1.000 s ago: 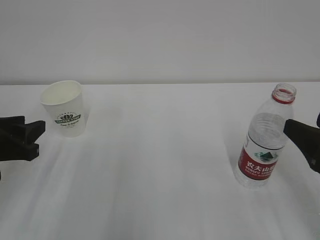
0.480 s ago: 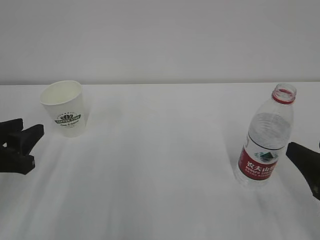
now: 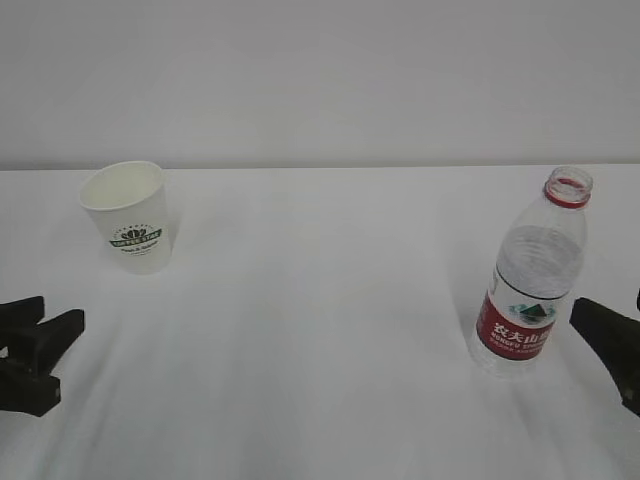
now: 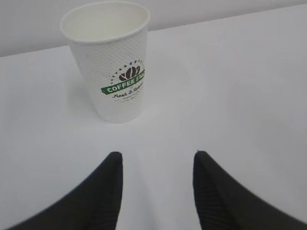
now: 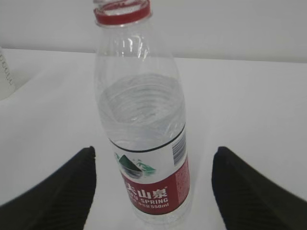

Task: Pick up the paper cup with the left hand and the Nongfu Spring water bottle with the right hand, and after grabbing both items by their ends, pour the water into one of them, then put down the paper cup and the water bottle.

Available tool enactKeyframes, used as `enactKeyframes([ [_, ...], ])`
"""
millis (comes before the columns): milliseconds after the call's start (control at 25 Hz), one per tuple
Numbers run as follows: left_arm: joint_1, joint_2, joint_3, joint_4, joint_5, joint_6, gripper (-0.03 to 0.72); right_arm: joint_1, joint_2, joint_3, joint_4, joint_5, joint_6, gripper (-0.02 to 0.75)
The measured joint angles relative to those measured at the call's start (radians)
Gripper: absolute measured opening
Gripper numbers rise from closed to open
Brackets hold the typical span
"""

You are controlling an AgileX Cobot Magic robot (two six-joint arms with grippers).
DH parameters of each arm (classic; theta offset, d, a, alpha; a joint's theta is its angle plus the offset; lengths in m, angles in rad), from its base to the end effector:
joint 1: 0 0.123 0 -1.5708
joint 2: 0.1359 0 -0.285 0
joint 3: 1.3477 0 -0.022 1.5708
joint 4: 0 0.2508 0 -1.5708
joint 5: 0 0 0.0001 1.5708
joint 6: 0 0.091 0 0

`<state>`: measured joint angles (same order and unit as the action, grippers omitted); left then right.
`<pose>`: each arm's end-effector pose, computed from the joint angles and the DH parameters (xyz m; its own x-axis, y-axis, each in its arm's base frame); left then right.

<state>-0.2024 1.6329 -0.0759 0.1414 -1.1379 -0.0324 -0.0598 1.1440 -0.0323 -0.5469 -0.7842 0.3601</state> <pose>0.1822 -0.0493 0.1253 -0.3140 0.0920 -0.9450 0.3264 0.9451 -0.0164 0.1494 0.0245 0.1665 -0.2988 -0.0258 -0.9540 -0.3069 0.9491 0.0705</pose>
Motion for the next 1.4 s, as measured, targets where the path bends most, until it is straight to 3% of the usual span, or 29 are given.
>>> enactKeyframes([
  [360, 0.0, 0.0, 0.004, 0.112, -0.004, -0.005, 0.349, 0.0, 0.109, 0.0, -0.017, -0.028, -0.006, 0.568],
  [1120, 0.0, 0.0, 0.004, 0.119, -0.004, -0.005, 0.328, 0.0, 0.426, -0.004, 0.036, -0.342, -0.158, 0.568],
  [1400, 0.0, 0.0, 0.004, 0.121, -0.004, -0.007, 0.328, 0.0, 0.554, -0.007, 0.047, -0.353, -0.193, 0.568],
])
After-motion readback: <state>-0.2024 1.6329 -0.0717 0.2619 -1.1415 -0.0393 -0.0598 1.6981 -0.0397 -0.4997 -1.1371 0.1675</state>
